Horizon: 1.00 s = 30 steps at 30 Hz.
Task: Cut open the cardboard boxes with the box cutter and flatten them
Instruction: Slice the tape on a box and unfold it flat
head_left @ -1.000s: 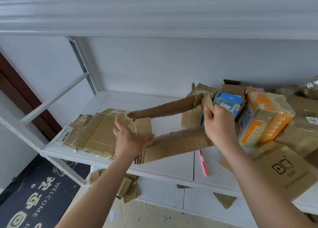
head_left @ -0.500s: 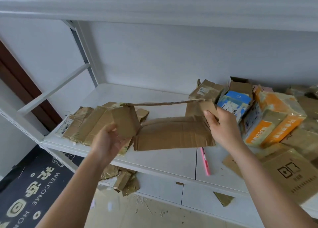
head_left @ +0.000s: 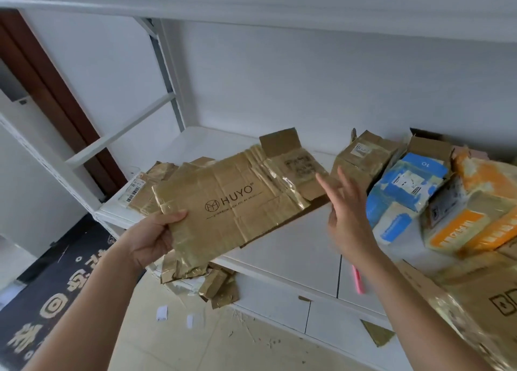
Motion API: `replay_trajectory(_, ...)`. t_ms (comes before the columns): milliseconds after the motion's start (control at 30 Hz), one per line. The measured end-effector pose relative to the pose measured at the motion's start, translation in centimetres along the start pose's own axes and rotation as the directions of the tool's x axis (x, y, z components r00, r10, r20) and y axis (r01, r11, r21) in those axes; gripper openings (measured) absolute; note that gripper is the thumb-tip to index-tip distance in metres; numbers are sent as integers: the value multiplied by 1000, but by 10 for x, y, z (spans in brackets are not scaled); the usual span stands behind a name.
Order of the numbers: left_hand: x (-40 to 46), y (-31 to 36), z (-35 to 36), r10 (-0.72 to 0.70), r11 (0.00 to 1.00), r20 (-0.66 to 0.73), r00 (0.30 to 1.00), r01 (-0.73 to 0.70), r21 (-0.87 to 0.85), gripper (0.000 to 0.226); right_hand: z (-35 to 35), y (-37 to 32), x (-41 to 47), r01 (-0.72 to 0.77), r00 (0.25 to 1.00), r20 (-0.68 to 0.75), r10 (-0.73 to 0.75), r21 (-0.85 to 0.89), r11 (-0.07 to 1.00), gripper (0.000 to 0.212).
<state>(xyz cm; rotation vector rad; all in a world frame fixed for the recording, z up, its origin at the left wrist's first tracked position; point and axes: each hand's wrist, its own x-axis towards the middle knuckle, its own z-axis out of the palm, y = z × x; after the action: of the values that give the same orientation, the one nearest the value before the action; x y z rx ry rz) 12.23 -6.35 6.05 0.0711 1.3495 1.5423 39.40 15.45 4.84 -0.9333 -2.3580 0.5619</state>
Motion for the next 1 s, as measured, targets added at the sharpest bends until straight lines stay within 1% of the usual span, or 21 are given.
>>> replay_trajectory(33, 1, -1, 0, 29, 998, -23, 999, -30, -49, 36, 8, -4, -2, -77, 996, -31, 81, 119, 990, 72)
replay_trajectory(67, 2, -3, 0, 47, 994, -45, 998, -51, -94, 32, 16, -12, -4, -156, 987, -2, 163, 278, 948, 63)
replay_trajectory(100, 4, -7, 1, 55, 989, -69, 996, -64, -135, 29, 23, -23, -5, -260, 965, 109, 237, 447, 856, 59)
replay_trajectory(133, 7, -12, 3, 53, 983, -88, 995, -68, -172, 26, 30, -35, -6, -377, 926, 256, 279, 571, 729, 65)
replay_trajectory(167, 9, -17, 6, 45, 977, -100, 994, -65, -203, 25, 38, -46, -4, -477, 878, 380, 292, 645, 597, 76)
replay_trajectory(200, 10, -22, 9, 33, 971, -107, 994, -57, -232, 24, 47, -56, -2, -529, 848, 443, 292, 678, 510, 84)
replay_trajectory(300, 14, -35, 17, 14, 950, -118, 993, -50, -309, 18, 75, -75, 9, -516, 848, 389, 360, 760, 395, 90)
replay_trajectory(367, 17, -41, 16, 11, 931, -123, 992, -56, -361, 13, 94, -80, 20, -532, 834, 378, 401, 744, 404, 92)
replay_trajectory(467, 23, -45, 12, -9, 903, -137, 991, -51, -426, 13, 119, -87, 39, -598, 801, 439, 407, 625, 502, 105)
replay_trajectory(533, 31, -43, 7, -35, 884, -173, 984, -50, -464, 14, 136, -94, 55, -568, 823, 410, 393, 600, 563, 107)
replay_trajectory(600, 42, -40, 0, -42, 903, -300, 953, -92, -419, 15, 153, -100, 72, -492, 870, 346, 350, 600, 630, 107)
replay_trajectory(633, 51, -38, -4, -14, 936, -411, 911, -133, -325, 22, 162, -102, 80, -462, 887, 319, 334, 607, 647, 107)
replay_trajectory(667, 61, -37, -9, 45, 966, -533, 845, -174, -193, 32, 172, -103, 87, -446, 895, 304, 327, 617, 648, 108)
replay_trajectory(733, 76, -33, -15, 242, 968, -692, 680, -219, 123, 57, 193, -100, 93, -450, 893, 301, 335, 618, 644, 105)
replay_trajectory(767, 82, -31, -18, 349, 937, -707, 615, -204, 284, 69, 203, -97, 94, -470, 883, 319, 345, 588, 658, 100)
replay_trajectory(800, 88, -31, -22, 444, 884, -688, 574, -152, 443, 83, 213, -93, 94, -503, 863, 357, 358, 534, 679, 91)
replay_trajectory(833, 93, -31, -27, 517, 803, -643, 565, -61, 593, 94, 222, -89, 93, -542, 833, 407, 374, 467, 698, 81)
replay_trajectory(867, 98, -33, -34, 572, 685, -575, 585, 45, 727, 97, 228, -85, 90, -578, 798, 455, 394, 396, 714, 74)
replay_trajectory(900, 102, -35, -41, 612, 536, -482, 626, 119, 836, 92, 233, -81, 88, -600, 770, 488, 412, 332, 728, 69)
replay_trajectory(967, 111, -41, -55, 616, 225, -257, 745, 146, 963, 82, 236, -73, 84, -558, 776, 485, 403, 230, 797, 66)
replay_trajectory(1000, 116, -43, -60, 562, 106, -155, 813, 115, 988, 82, 235, -70, 84, -503, 800, 468, 376, 179, 846, 64)
